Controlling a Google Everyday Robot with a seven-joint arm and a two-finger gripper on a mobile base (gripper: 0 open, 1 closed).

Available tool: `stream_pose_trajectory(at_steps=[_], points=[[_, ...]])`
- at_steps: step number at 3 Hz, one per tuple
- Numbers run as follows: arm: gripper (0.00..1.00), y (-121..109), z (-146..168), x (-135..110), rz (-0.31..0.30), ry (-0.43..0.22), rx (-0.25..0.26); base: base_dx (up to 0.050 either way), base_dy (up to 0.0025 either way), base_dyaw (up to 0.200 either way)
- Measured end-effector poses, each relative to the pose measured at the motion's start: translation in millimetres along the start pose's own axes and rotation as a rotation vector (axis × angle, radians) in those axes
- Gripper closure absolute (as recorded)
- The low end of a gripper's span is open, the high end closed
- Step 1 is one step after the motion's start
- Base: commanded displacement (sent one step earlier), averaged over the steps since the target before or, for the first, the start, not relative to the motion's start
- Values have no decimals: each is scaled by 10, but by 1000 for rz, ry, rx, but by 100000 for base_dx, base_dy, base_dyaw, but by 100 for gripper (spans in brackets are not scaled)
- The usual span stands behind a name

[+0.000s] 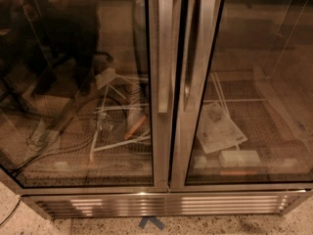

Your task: Open top drawer

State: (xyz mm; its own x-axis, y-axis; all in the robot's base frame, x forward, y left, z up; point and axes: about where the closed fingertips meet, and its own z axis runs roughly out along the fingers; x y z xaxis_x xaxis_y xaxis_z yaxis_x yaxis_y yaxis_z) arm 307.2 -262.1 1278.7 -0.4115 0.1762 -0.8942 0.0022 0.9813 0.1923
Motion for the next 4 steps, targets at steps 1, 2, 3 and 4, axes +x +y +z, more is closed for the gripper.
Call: stream_pose_trajectory(at_steps=[1,2,3,4], points=[[0,-12,92,-66,34,35,-36,0,0,0],[0,-319,327,-326,135,39,-26,0,0,0],[0,-545,420,-456,198,23,6,0,0,0],[0,-543,422,-457,198,23,6,-4595,-183,7993]])
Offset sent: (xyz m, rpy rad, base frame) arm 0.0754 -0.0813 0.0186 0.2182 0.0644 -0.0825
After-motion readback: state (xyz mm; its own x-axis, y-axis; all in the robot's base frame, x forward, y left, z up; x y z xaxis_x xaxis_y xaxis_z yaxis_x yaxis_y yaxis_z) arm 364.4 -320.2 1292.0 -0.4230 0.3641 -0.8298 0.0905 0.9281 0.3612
